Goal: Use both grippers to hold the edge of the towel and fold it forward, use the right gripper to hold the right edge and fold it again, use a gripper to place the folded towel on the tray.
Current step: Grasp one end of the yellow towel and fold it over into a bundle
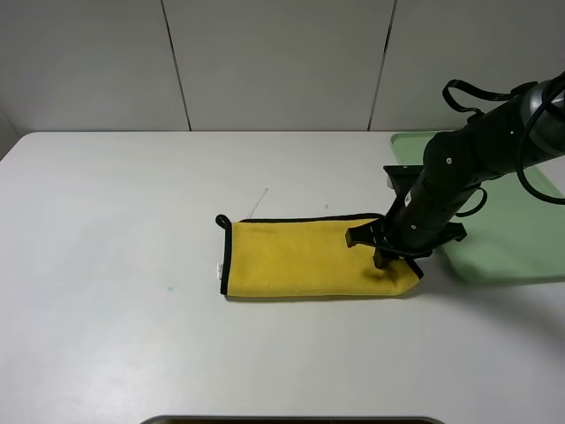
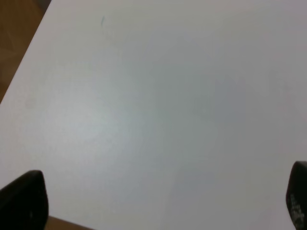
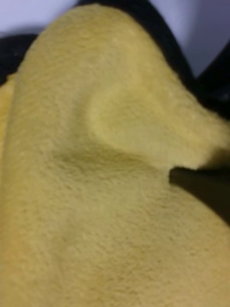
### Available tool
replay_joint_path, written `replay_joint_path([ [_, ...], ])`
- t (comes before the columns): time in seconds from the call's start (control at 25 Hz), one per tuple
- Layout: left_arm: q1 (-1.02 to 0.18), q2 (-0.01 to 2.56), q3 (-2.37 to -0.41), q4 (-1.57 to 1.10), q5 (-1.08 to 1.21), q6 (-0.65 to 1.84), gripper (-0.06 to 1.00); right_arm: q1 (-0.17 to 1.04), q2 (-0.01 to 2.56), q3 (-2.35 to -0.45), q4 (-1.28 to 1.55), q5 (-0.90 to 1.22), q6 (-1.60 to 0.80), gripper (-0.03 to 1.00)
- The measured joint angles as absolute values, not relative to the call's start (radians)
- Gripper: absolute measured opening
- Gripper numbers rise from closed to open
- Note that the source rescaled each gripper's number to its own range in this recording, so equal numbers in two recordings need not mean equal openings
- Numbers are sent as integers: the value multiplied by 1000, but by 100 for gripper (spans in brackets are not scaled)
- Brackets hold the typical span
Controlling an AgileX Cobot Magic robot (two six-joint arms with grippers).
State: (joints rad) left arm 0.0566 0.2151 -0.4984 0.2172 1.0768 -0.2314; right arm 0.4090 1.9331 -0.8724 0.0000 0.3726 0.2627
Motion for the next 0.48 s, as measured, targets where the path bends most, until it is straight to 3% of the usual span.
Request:
replay_joint_path([
  [0.2, 57, 215, -498, 217, 1077, -231, 100, 410, 1933, -874, 0, 371, 263, 10],
  [0.48, 57, 215, -498, 217, 1077, -231, 100, 410, 1920, -875, 0, 392, 256, 9],
])
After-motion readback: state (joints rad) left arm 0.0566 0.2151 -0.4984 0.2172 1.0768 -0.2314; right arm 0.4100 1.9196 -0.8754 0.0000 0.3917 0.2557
